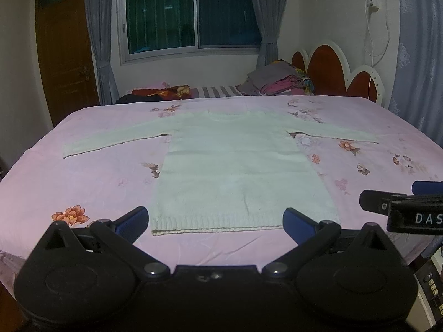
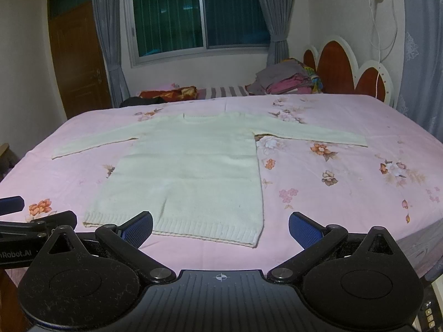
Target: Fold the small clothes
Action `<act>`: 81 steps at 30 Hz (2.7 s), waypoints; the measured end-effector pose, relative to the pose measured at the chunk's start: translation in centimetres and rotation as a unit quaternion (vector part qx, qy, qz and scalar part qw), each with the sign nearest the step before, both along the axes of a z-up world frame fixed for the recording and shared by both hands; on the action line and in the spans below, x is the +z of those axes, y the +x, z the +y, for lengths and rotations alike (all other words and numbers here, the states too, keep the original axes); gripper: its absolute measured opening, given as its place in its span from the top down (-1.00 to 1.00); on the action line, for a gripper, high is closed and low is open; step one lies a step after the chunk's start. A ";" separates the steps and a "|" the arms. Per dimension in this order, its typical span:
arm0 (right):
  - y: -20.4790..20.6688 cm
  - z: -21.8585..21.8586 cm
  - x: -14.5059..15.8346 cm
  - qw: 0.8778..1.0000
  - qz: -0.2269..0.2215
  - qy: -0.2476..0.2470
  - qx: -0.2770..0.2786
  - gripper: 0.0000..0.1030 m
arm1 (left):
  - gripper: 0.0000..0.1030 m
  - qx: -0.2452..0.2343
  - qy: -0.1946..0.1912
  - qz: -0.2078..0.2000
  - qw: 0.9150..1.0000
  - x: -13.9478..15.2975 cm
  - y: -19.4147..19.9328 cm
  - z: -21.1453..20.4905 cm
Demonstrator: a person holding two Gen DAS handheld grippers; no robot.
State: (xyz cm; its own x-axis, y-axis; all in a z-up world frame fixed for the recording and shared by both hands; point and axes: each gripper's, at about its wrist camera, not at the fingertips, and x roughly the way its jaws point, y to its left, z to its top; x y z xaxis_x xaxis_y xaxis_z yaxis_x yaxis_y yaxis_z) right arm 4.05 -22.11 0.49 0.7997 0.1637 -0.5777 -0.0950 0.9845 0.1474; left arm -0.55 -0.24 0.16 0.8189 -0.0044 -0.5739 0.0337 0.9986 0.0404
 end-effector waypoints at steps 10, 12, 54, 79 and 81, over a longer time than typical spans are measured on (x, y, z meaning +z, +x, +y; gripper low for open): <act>0.0 -0.1 0.1 1.000 0.000 0.000 0.000 -1.00 | -0.99 0.002 -0.001 0.001 1.000 0.1 0.1 0.0; 0.0 0.0 0.0 1.000 0.000 0.000 0.001 -1.00 | -0.99 0.003 -0.002 0.002 1.000 0.0 0.2 0.0; 0.2 -0.3 -0.1 1.000 0.001 0.006 -0.001 -1.00 | -0.99 0.006 -0.001 0.000 1.000 -0.1 0.1 -0.3; 2.0 -1.0 -0.7 1.000 0.006 0.006 -0.017 -1.00 | -1.00 0.029 -0.001 -0.012 1.000 0.4 2.1 1.6; 3.0 -1.3 -0.7 1.000 0.007 0.007 -0.024 -1.00 | -1.00 0.035 -0.003 -0.016 0.999 0.6 3.3 2.2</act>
State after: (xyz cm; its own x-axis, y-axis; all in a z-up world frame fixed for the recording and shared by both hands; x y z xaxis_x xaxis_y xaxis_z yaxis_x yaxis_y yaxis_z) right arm 7.07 -23.46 -0.25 0.7989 0.1329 -0.5865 -0.0453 0.9858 0.1617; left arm 2.74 1.99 0.73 0.8350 0.0507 -0.5478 -0.0378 0.9987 0.0349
